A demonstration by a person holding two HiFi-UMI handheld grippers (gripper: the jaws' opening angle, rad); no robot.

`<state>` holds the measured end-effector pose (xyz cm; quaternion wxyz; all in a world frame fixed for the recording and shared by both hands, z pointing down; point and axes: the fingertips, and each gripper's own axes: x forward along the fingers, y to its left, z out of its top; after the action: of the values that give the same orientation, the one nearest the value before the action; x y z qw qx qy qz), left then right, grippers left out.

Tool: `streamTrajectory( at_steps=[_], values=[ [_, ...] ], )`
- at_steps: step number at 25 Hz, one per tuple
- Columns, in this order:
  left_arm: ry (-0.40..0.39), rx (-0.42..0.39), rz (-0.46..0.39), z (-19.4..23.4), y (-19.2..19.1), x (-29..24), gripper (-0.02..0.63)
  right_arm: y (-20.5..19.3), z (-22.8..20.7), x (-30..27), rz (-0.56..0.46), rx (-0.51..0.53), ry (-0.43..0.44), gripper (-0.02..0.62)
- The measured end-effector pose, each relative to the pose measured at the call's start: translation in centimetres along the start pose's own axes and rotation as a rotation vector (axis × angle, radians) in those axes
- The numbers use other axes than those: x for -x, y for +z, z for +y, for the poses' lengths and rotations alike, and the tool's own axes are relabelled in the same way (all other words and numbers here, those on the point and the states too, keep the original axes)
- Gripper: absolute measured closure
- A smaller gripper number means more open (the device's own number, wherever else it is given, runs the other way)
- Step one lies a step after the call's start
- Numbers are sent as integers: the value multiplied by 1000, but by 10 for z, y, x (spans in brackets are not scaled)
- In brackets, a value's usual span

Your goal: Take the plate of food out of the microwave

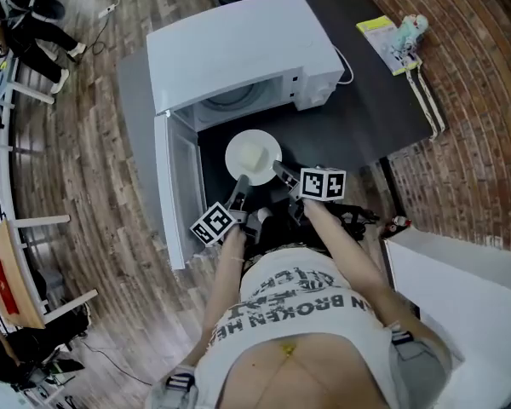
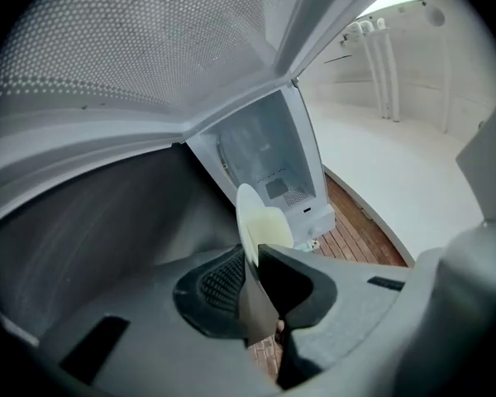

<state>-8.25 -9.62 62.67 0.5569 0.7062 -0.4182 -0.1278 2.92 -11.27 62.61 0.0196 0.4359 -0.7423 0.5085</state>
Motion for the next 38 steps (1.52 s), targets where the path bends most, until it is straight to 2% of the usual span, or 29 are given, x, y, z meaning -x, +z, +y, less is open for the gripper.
streamTrajectory(
  at_steps=[7,15,20,26,38],
  values=[
    [-15,-33,69,0,-22,9,552,-23,-9,22,-43,-50,-29,535],
    [-17,-49,72,-8,-37,16,551,-29,-11,37,-57,-51,-15,535],
    [-3,-45,18,-20,-49,15,551,-24,-16,48,-28,-31,29,535],
    [13,-11,-42,-39,-81,15,551,-19,-27,79,32,8,52,535],
    [57,44,-186,-55,-106,16,552,-10,-35,96,111,63,135,535]
  ],
)
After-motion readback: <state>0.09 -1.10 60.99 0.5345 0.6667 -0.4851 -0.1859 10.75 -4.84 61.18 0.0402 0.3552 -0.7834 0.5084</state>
